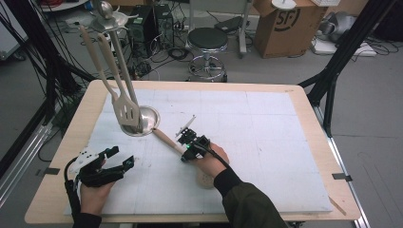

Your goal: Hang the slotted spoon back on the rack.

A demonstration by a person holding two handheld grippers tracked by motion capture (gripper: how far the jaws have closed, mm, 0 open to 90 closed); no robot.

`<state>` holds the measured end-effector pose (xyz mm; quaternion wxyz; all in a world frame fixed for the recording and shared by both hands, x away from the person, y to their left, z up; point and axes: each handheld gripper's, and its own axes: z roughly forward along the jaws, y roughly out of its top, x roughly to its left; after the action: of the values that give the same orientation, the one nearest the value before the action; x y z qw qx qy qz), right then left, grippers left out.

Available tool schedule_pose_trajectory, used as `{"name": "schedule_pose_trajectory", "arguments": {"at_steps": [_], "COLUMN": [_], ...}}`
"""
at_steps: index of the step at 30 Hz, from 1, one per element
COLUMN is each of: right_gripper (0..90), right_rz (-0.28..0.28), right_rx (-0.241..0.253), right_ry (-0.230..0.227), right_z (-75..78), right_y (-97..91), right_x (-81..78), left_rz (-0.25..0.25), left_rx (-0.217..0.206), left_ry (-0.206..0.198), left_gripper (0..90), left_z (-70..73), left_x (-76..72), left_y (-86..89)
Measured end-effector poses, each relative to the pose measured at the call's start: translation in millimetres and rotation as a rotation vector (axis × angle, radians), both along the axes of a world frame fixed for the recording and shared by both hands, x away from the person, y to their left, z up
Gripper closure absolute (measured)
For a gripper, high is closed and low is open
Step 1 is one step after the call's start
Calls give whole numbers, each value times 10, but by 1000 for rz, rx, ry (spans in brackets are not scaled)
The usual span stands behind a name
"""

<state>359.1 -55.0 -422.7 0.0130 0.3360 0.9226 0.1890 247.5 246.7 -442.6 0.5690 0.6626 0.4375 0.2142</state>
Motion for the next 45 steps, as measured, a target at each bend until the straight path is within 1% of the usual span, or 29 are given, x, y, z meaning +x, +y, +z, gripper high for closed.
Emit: {"name": "schedule_pose_trajectory", "arguments": {"at_steps": [2, 4, 6, 8, 11, 12, 13, 14, 17, 18, 19, 20, 22, 24, 27, 29, 34, 37, 41, 45], "right_gripper": [782, 784, 785, 785, 786, 786, 786, 786, 785, 785, 785, 785, 785, 785, 785, 784, 784, 784, 784, 784], "right_rz": [-1, 11, 2, 6, -9, -8, -9, -6, -21, -27, -27, -36, -41, -43, -41, -46, -61, -70, -67, -56], "right_rx": [0, 3, 11, 15, 53, 57, 71, 73, 94, 93, 105, 127, 164, 220, 275, 330, 447, 524, 608, 651], "right_ry": [-2, -6, 0, -10, -6, -5, 0, -3, -3, -6, -9, -12, -32, -27, -71, -96, -192, -223, -285, -342], "right_z": [1, 0, 3, 2, 12, 19, 29, 36, 69, 75, 85, 97, 138, 183, 261, 315, 454, 516, 580, 652], "right_y": [-3, -16, -15, -24, -55, -65, -78, -88, -118, -133, -157, -179, -229, -272, -309, -334, -377, -394, -401, -363], "right_x": [-6, 1, -6, -11, -4, -1, 2, 3, -10, -10, -5, -4, -1, 5, -8, -12, -36, -50, -67, -81], "left_rz": [-2, -1, 0, 0, -1, 0, 1, 1, 2, 3, 2, 1, 2, 3, 4, 4, 2, 1, 3, 1], "left_rx": [0, -2, -4, -6, -6, -5, -6, -7, -9, -8, -6, -6, -5, -5, -2, -3, 0, -1, -5, 0], "left_ry": [-2, -5, -5, -4, -3, -3, -4, -2, -1, -1, -2, -3, -3, -2, -2, -2, -2, -2, -3, -1], "left_gripper": [222, 222, 222, 222, 222, 222, 222, 222, 222, 222, 222, 222, 222, 222, 222, 222, 222, 222, 222, 222], "left_z": [1, 4, 5, 4, 2, 1, 0, 1, 0, 0, 1, 1, 0, 0, 0, 0, 0, 0, 0, 0], "left_x": [0, -3, -5, -2, 0, 0, 1, 1, 3, 2, 2, 2, 3, 3, 4, 3, 4, 3, 3, 2], "left_y": [-1, 0, 2, 4, 5, 6, 7, 10, 12, 10, 9, 8, 4, 3, 4, 3, 3, 3, 2, 3]}}
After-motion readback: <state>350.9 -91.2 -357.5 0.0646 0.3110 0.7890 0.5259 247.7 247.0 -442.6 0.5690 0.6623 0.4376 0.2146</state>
